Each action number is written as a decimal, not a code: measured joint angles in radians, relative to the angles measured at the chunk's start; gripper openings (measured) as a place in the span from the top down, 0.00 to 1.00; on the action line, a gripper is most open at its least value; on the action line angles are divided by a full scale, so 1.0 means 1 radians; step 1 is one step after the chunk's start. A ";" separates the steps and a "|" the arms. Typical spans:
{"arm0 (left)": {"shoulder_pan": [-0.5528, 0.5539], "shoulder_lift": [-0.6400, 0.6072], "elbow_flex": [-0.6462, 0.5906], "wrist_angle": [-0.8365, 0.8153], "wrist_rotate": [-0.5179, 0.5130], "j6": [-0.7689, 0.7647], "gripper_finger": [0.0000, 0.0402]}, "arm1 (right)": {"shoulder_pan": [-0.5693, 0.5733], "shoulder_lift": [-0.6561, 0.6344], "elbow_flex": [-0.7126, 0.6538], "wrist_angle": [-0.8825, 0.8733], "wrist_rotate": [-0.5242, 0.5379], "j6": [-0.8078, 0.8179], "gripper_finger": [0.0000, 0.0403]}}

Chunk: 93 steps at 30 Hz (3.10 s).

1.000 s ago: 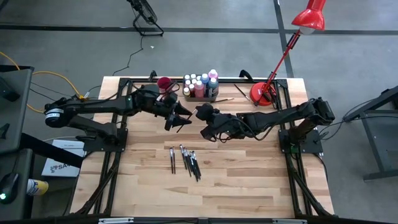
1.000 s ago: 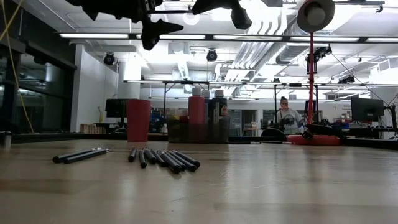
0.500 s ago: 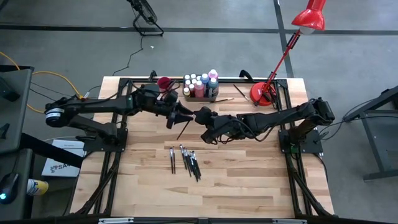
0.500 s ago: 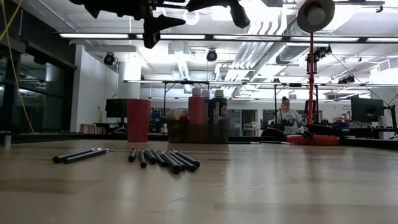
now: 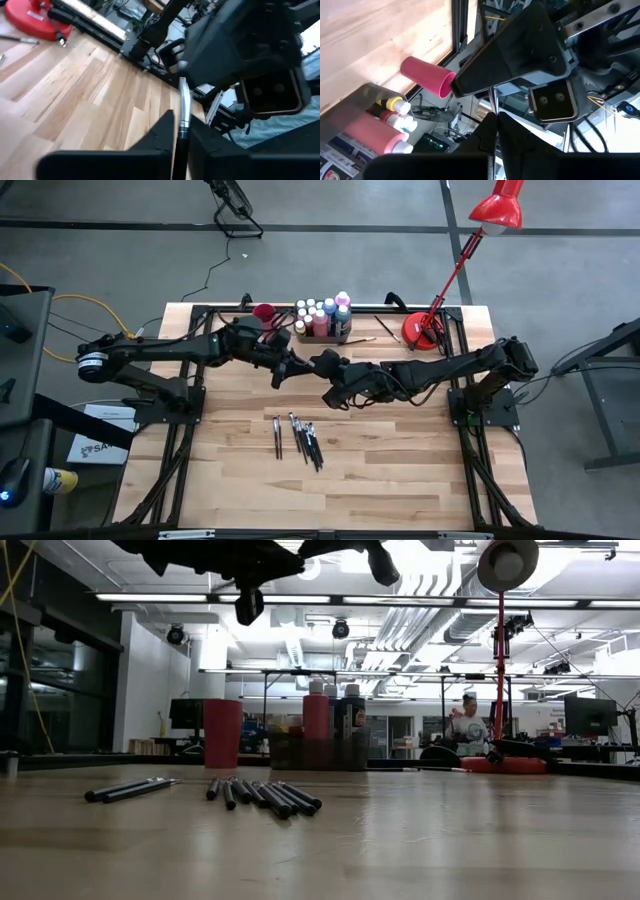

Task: Pick & Place Paint Supplies
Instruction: Put the black paint brush into the pink cup

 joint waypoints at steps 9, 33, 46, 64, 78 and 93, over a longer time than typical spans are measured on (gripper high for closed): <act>0.000 0.000 0.000 0.011 -0.005 0.042 0.98 | 0.000 0.000 0.000 -0.003 0.002 0.039 0.99; 0.086 -0.067 -0.002 0.014 -0.322 0.602 0.99 | -0.027 -0.031 0.000 -0.061 0.365 1.032 0.45; 0.447 -0.072 -0.317 0.605 -0.149 0.612 0.99 | -0.025 -0.044 0.000 -0.146 0.434 1.247 0.44; 0.666 0.292 -0.425 1.173 -0.123 0.479 0.99 | -0.068 -0.044 0.000 -0.156 0.416 1.309 0.44; 0.682 0.386 -0.420 1.222 -0.192 0.426 0.91 | -0.074 -0.043 0.000 -0.166 0.419 1.309 0.44; 0.682 0.367 -0.420 1.287 -0.154 0.381 0.76 | -0.101 -0.066 0.000 -0.213 0.490 1.550 0.44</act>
